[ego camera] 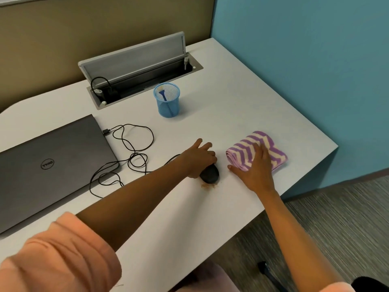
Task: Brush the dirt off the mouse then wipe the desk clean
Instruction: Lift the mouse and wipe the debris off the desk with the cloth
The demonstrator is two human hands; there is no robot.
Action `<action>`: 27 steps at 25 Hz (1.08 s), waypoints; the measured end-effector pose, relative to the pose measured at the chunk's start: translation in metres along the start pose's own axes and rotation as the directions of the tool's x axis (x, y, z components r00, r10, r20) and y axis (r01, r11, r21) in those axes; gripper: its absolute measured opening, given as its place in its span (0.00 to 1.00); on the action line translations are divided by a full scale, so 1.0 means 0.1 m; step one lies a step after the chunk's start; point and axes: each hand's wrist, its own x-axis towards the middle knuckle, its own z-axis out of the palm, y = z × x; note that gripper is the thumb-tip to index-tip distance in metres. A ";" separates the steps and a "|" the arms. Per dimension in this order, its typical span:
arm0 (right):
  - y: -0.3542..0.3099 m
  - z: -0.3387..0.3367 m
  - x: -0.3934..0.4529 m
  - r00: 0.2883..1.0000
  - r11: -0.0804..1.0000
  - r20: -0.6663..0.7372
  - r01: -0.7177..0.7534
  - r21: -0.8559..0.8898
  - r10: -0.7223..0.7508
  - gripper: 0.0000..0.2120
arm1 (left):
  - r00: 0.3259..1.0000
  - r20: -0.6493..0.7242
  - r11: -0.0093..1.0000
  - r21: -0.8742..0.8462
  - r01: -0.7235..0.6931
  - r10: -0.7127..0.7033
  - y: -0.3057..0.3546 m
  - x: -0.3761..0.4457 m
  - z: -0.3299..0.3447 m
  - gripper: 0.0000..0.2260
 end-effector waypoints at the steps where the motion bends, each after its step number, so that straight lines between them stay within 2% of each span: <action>1: 0.02 0.05 0.00 1.000 0.999 0.021 -0.012 -0.038 0.013 0.54 | 1.000 -0.002 1.000 0.019 -0.009 0.009 -0.01 0.02 -0.01 0.25; 3: 0.05 0.13 -0.01 1.000 0.997 0.004 -0.007 -0.073 0.007 0.53 | 1.000 0.003 0.999 0.039 -0.029 0.029 -0.02 0.04 -0.02 0.23; 6: 0.05 0.14 0.03 0.999 0.989 -0.046 0.021 -0.147 -0.027 0.47 | 0.999 0.014 0.997 0.056 -0.049 0.049 -0.01 0.06 -0.03 0.23; 10: 0.00 0.10 0.18 1.000 0.959 0.017 -0.001 -0.282 0.006 0.37 | 0.998 -0.027 0.998 0.029 -0.059 0.060 -0.02 0.06 -0.03 0.22; 14: -0.05 0.11 0.27 0.996 0.888 0.085 0.043 -0.459 -0.004 0.31 | 0.994 -0.107 0.999 -0.039 -0.018 0.014 -0.19 -0.04 -0.17 0.24; 18: -0.18 0.15 0.43 0.983 0.934 0.165 0.129 -0.334 -0.077 0.31 | 0.987 -0.105 0.978 -0.182 0.100 -0.120 -0.50 -0.28 -0.44 0.28; 22: -0.61 0.30 0.64 0.943 0.960 0.256 0.250 -0.127 -0.211 0.27 | 0.951 -0.143 0.936 -0.265 0.230 -0.274 -0.79 -0.58 -0.63 0.28; 24: -0.86 0.37 0.68 0.924 0.965 0.292 0.263 -0.015 -0.247 0.26 | 0.929 -0.163 0.915 -0.297 0.274 -0.332 -0.91 -0.71 -0.67 0.28; 27: -1.14 0.42 0.71 0.838 0.948 0.457 0.317 0.036 -0.298 0.25 | 0.906 -0.176 0.894 -0.315 0.319 -0.385 -1.02 -0.89 -0.66 0.28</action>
